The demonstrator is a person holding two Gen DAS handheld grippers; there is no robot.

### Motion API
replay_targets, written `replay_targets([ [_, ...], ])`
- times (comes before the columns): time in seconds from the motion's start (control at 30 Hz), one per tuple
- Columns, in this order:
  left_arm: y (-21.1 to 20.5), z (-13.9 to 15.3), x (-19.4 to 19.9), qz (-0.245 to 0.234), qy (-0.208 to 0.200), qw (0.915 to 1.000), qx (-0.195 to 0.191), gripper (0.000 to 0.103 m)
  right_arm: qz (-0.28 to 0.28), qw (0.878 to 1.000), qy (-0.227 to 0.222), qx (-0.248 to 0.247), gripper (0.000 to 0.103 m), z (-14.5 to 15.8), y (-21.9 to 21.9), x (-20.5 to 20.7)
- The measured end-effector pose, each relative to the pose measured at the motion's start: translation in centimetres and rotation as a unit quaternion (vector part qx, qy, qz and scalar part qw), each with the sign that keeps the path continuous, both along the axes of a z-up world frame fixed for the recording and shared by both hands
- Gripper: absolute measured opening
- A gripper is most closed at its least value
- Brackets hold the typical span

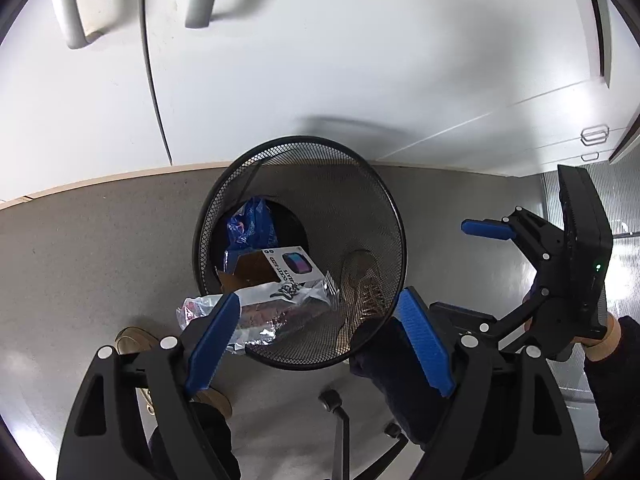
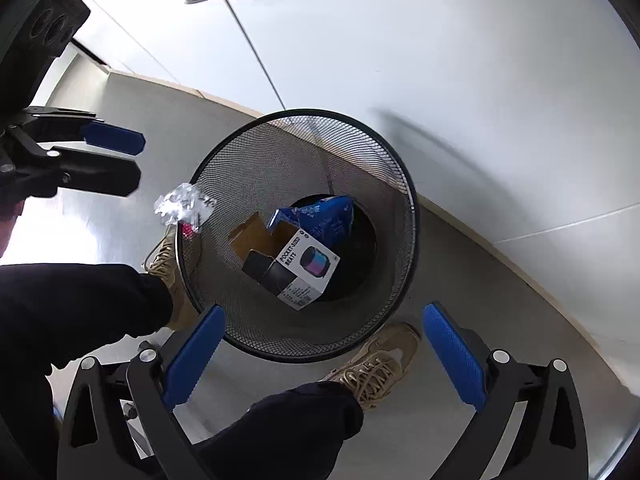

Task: Collect trash
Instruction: 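Release the speaker box from the right tool while the left tool drops the wrapper, then raise both tools back up to the counter toward the Colgate toothpaste box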

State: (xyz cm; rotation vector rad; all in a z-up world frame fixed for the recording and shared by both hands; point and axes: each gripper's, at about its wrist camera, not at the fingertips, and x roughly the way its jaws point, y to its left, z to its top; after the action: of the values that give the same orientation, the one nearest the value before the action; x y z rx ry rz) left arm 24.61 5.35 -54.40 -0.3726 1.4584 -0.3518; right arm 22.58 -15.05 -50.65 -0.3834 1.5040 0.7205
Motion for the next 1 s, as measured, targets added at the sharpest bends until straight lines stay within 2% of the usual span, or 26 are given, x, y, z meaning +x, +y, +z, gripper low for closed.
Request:
replay_targets([
  [0.27,0.3,1.0,0.1,0.0,-0.007,1.0,0.0,0.082,-0.007,1.0,-0.006,0.011,0.1,0.7,-0.2,0.1],
  [0.47,-1.2,3.3,-0.3,-0.04,-0.024,0.9988,0.017,0.091,-0.011,1.0,-0.012,0.022,0.1,2.7,-0.2,0.5],
  [0.6,-0.9,7.4,-0.5,-0.046,-0.049,0.9977,0.005,0.097,-0.012,0.999,-0.026,0.038,0.1,6.1,-0.6,1.0],
  [0.7,-0.5,11.8,-0.7,-0.048,-0.077,0.9959,-0.005,0.099,-0.005,0.998,-0.041,0.047,0.1,9.2,-1.0,1.2],
  [0.83,-1.1,17.8,-1.1,-0.078,-0.112,0.9903,0.027,0.099,-0.002,0.996,-0.064,0.063,0.1,14.2,-2.0,1.6],
  [1.0,-1.7,25.7,-1.6,-0.11,-0.166,0.9789,0.047,0.099,-0.004,0.993,-0.092,0.079,0.1,19.9,-2.9,1.6],
])
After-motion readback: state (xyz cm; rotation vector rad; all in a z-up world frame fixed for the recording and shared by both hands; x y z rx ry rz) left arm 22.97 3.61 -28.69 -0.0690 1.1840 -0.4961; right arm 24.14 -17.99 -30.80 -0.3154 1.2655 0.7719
